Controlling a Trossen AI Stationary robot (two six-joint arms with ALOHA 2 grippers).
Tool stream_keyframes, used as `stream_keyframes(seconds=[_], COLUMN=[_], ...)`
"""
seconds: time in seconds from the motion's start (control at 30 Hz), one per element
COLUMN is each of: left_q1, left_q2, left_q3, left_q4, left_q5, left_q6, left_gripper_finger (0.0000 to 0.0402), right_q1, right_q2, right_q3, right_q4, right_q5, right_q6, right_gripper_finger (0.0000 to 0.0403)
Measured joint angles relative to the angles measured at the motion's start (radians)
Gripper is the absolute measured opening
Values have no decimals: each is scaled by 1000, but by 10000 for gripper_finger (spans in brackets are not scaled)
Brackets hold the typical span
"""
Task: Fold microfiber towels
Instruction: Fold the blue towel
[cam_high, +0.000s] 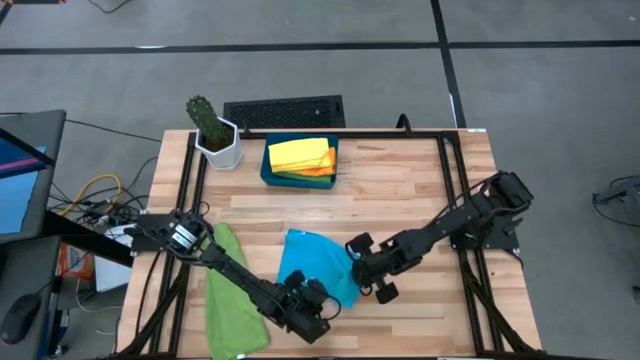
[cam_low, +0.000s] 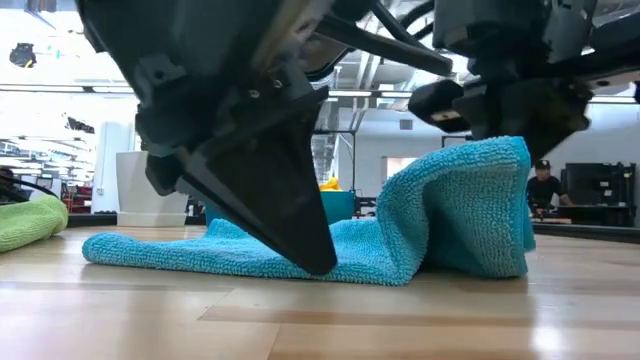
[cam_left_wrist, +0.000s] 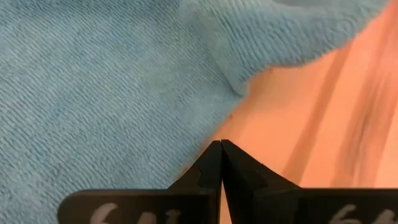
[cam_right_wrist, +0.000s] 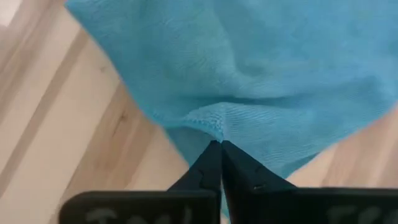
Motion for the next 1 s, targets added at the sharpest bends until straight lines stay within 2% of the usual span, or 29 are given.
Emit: stream_keyframes(seconds=[0.2, 0.37, 0.47, 0.6, 0.73, 1.0], left_q1=[-9, -9, -9, -9, -9, -8], left_q2=[0, 0, 0, 0, 0, 0], left_q3=[0, 0, 0, 0, 0, 0], left_q4=[-3, -3, -4, -4, -4, -4], left_q5=[1, -4, -7, -7, -6, -5], left_q6=[-3, -5, -3, 0, 0, 4], left_gripper_finger=[0, 0, 0, 0, 0, 0], right_q1=[0, 0, -5, -14, -12, -6], right_q2=[0, 0, 0, -2, -5, -2], right_q3=[-24, -100, -149, -180, -203, -199], right_q4=[-21, -1, 75, 119, 137, 138], right_q5=[-18, -8, 28, 56, 56, 70], right_q6=[-21, -32, -41, -41, -21, -15], right_gripper_finger=[103, 163, 185, 194, 163, 17])
